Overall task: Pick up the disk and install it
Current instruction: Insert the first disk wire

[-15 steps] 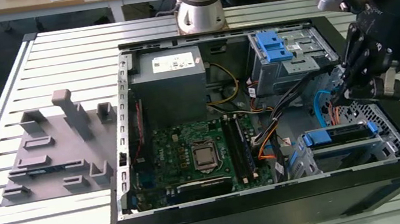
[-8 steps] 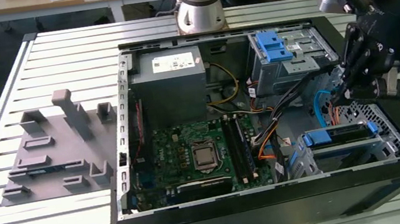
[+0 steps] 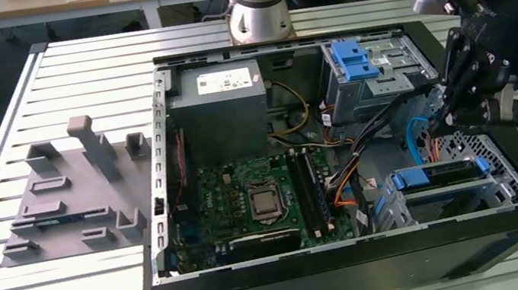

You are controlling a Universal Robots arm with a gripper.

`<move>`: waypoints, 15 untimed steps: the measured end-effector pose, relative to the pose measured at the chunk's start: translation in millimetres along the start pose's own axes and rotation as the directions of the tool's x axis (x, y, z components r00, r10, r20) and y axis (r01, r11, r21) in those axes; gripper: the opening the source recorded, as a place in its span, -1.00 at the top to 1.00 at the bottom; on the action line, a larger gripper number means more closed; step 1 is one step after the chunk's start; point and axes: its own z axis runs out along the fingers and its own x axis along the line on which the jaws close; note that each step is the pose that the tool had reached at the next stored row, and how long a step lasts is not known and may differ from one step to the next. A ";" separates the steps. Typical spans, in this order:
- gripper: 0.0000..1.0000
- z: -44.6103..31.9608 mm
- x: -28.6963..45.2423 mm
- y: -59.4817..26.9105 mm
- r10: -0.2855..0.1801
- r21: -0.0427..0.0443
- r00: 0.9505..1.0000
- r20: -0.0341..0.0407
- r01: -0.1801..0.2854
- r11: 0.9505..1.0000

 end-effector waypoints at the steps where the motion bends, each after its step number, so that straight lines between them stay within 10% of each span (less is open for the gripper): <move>1: 0.79 0.0 -0.6 -0.3 0.000 0.000 1.000 0.000 0.000 1.000; 15: 0.79 0.0 -5.3 -5.3 0.000 0.000 1.000 0.000 0.000 1.000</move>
